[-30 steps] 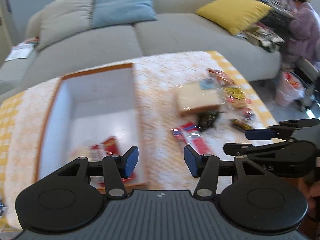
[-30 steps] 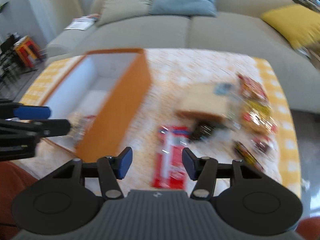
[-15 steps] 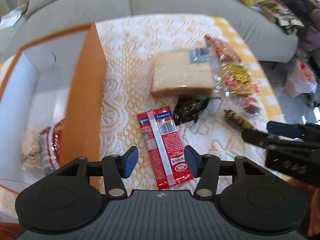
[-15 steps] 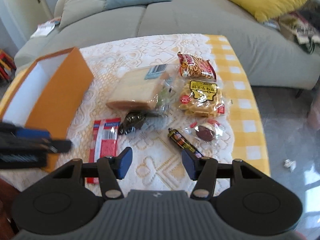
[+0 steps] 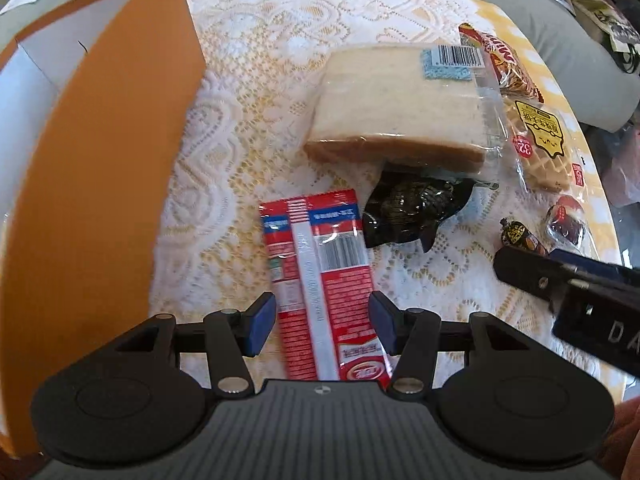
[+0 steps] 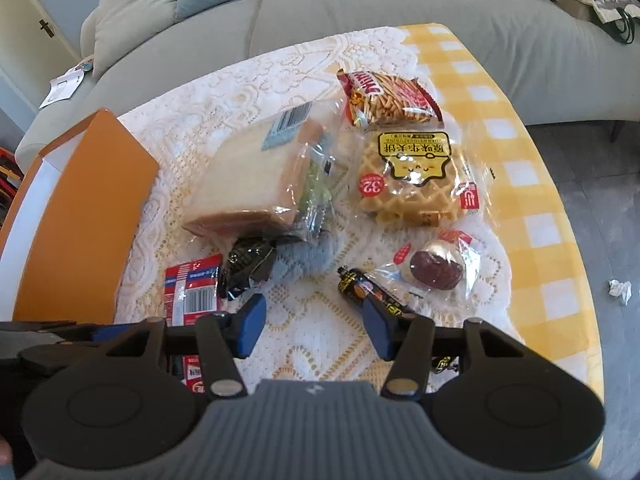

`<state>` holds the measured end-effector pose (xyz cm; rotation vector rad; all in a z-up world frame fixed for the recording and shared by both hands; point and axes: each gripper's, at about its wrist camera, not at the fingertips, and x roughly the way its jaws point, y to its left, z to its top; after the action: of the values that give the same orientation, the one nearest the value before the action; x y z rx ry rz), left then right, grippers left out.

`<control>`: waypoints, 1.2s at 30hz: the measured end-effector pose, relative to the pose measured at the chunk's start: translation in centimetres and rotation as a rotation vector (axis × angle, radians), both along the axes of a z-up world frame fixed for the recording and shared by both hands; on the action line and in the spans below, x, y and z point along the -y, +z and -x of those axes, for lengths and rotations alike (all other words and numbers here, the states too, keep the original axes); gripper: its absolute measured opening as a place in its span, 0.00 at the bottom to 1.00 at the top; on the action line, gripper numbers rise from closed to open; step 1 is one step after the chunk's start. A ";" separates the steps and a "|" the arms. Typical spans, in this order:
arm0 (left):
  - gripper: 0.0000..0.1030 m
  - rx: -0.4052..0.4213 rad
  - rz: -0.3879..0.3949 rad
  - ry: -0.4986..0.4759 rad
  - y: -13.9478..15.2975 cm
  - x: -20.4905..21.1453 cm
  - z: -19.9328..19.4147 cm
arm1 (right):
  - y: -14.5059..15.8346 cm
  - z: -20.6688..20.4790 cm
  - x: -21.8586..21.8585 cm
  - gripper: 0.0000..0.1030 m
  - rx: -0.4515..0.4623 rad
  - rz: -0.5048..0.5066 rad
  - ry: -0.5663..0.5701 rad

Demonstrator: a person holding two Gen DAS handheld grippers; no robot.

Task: Organize snacks
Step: 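Grasp the red-and-white sausage stick pack with the left gripper, then grasp the dark green pouch with the right gripper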

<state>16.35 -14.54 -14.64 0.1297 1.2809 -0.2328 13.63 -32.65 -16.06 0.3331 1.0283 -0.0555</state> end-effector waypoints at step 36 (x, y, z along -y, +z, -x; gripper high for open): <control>0.42 0.088 0.096 -0.055 1.6 -2.0 0.0 | -3.8 -5.5 -1.5 0.34 0.015 -0.221 -0.029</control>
<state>16.30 -12.50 -13.08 0.0925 1.1771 -0.3316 19.11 -31.14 -19.90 0.5481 1.0164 0.0352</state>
